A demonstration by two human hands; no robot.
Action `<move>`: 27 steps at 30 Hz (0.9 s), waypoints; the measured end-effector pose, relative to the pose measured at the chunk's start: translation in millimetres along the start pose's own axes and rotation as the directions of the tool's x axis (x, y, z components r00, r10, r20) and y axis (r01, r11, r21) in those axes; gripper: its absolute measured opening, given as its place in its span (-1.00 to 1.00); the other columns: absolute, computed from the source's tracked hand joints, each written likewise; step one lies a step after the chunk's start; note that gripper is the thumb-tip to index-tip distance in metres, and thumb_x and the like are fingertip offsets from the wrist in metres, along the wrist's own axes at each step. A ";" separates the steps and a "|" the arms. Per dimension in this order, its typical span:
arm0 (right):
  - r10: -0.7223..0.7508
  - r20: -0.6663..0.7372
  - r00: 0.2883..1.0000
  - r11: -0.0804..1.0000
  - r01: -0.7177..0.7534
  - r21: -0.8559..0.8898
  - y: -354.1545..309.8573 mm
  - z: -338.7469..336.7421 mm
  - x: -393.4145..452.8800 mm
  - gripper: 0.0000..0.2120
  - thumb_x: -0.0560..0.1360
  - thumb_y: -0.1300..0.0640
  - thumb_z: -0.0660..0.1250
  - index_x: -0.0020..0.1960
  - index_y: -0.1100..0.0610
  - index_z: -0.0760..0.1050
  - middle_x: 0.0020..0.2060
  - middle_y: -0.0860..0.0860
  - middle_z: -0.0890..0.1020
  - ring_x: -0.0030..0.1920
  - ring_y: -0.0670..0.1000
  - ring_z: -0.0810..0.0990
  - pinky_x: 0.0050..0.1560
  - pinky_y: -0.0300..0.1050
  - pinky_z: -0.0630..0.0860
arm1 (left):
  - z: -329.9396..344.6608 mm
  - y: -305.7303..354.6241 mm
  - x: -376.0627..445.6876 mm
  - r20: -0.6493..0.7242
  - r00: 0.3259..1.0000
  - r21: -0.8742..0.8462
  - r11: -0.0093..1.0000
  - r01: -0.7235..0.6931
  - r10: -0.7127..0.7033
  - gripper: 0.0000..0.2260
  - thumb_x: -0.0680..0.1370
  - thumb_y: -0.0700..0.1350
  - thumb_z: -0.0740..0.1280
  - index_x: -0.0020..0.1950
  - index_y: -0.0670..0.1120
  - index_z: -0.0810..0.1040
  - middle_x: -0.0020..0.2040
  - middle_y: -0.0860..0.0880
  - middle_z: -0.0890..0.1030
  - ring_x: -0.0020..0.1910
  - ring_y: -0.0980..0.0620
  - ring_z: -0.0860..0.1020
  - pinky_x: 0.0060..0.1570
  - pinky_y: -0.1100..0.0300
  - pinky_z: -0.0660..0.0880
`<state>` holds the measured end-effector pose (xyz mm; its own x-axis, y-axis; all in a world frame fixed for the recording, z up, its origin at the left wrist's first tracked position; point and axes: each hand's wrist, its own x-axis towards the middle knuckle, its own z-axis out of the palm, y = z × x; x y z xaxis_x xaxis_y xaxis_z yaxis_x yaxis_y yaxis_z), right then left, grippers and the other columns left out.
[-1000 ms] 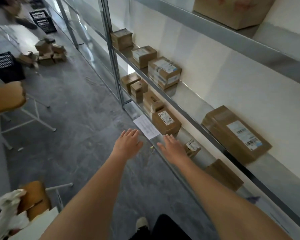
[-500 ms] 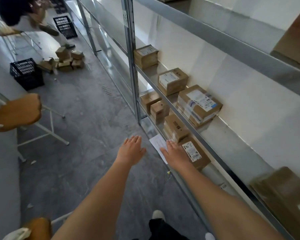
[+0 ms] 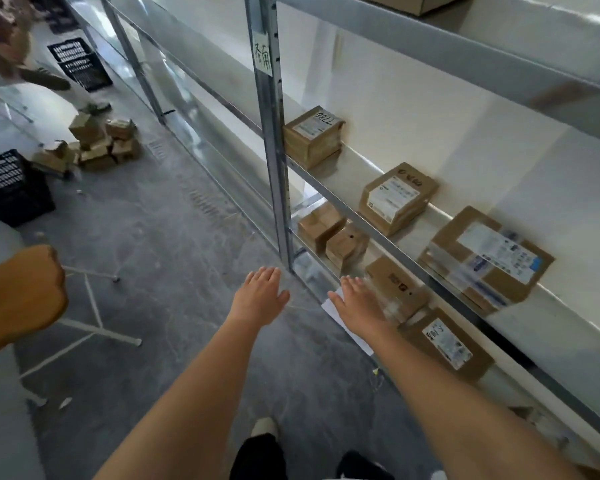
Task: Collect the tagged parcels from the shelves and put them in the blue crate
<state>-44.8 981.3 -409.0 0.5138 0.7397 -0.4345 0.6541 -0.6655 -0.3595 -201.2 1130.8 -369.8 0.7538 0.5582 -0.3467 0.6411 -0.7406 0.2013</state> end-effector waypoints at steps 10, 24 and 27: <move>0.216 0.024 0.976 0.955 -0.216 0.202 -48.6 16.4 77.5 -0.39 0.67 -0.13 -0.01 0.59 0.20 0.02 0.57 0.13 0.10 0.57 0.10 0.04 0.53 0.00 0.06 | -36.9 -67.8 113.2 0.120 0.978 0.026 0.984 -0.177 0.172 -0.46 0.65 0.05 0.05 0.57 -0.17 0.05 0.57 -0.10 0.11 0.56 -0.04 0.04 0.53 0.07 -0.05; 0.410 0.029 0.912 0.847 -0.392 0.359 -73.7 -0.5 195.4 -0.39 0.65 -0.14 0.02 0.59 0.16 0.06 0.57 0.11 0.15 0.56 0.09 0.10 0.50 0.00 0.12 | -59.4 -109.3 247.3 0.178 0.945 -0.052 0.962 -0.269 0.274 -0.50 0.66 0.00 0.08 0.55 -0.18 0.11 0.55 -0.11 0.18 0.54 -0.04 0.11 0.50 0.08 0.03; 0.485 0.030 0.874 0.776 -0.446 0.445 -79.7 15.6 218.1 -0.39 0.65 -0.15 0.03 0.58 0.16 0.07 0.56 0.12 0.16 0.55 0.10 0.12 0.49 0.01 0.14 | -48.3 -125.2 271.6 0.235 0.920 -0.054 0.950 -0.309 0.313 -0.49 0.66 0.00 0.08 0.55 -0.18 0.10 0.55 -0.11 0.17 0.53 -0.05 0.12 0.49 0.09 0.04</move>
<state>6.4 1194.1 -488.0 0.7499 0.3204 -0.5788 0.0316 -0.8913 -0.4524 -69.8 1393.2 -444.8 0.8601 0.1943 -0.4717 0.3838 -0.8555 0.3475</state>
